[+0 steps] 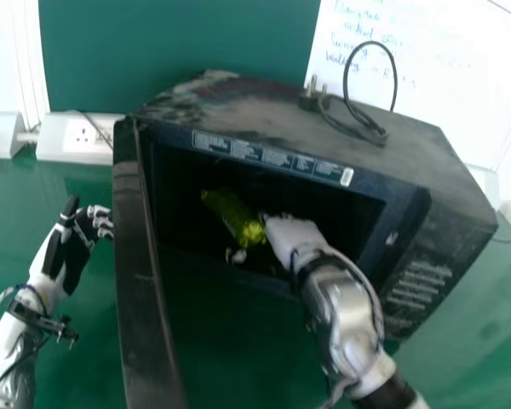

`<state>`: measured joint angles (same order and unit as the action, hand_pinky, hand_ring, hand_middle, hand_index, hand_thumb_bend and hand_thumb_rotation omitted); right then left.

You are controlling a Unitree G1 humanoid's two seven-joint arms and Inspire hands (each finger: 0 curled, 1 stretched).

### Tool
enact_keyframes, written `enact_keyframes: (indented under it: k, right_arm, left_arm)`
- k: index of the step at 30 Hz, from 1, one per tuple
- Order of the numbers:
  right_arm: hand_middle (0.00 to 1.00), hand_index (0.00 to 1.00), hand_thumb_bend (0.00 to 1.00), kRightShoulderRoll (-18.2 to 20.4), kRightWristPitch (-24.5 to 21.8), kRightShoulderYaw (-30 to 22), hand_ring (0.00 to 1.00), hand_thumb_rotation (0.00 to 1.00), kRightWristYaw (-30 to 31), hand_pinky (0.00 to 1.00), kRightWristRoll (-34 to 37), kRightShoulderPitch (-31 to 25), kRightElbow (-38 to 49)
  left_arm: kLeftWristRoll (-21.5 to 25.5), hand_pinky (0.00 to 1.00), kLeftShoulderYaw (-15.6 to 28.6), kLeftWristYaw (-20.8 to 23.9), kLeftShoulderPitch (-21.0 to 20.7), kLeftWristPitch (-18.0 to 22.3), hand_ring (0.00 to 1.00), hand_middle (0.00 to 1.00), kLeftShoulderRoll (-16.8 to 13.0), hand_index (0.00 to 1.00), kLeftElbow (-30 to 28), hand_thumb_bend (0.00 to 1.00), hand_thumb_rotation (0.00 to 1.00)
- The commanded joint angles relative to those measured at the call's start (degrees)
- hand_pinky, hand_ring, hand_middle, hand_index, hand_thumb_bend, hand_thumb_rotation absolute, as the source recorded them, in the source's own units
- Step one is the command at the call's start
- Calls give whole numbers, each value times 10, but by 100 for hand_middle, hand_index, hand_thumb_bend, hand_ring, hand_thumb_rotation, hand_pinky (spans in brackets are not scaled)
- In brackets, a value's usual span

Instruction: Put biscuit inside oven

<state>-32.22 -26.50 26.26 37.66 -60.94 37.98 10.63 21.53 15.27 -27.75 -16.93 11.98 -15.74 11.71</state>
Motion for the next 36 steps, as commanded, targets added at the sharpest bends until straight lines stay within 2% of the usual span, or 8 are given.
enact_keyframes:
  k: [1, 6, 12, 19, 24, 26, 31, 36]
  right_arm:
    - [94, 100, 99, -23, 13, -20, 89, 80, 26, 74, -9, -27, 55]
    - [92, 99, 100, -54, 40, -77, 86, 77, 69, 70, 7, -74, 157]
    - [92, 99, 98, -94, 63, -181, 87, 75, 127, 75, 41, -121, 286]
    - [91, 98, 95, -98, 68, -307, 87, 76, 149, 72, 54, -197, 419]
    - [92, 100, 94, -100, 64, -389, 89, 81, 173, 83, 90, -211, 473]
    - [90, 98, 95, -74, 49, -411, 86, 77, 154, 77, 103, -212, 487]
    - [76, 86, 83, 39, 41, -461, 67, 53, 4, 53, 175, -195, 488]
    - [67, 81, 72, 49, 84, -503, 56, 39, -100, 44, 209, -198, 458]
  left_arm:
    - [8, 26, 4, -4, 2, 2, 36, 42, -1, 49, 2, 51, 6]
    - [12, 27, 7, -15, 0, 7, 36, 42, -3, 49, 11, 51, 6]
    - [2, 26, 3, -4, 5, 8, 36, 41, -7, 49, 1, 51, 6]
    - [-22, 26, -9, -22, 6, 48, 34, 41, -14, 49, 3, 51, 6]
    - [-39, 27, -16, -20, 16, 57, 34, 42, -20, 49, -19, 51, 6]
    - [-41, 27, -19, -23, 19, 59, 34, 42, -23, 49, -26, 51, 6]
    - [-79, 27, -35, -18, 35, 73, 34, 43, -36, 49, -62, 51, 7]
    - [-107, 27, -50, -19, 36, 119, 34, 43, -38, 49, -49, 51, 7]
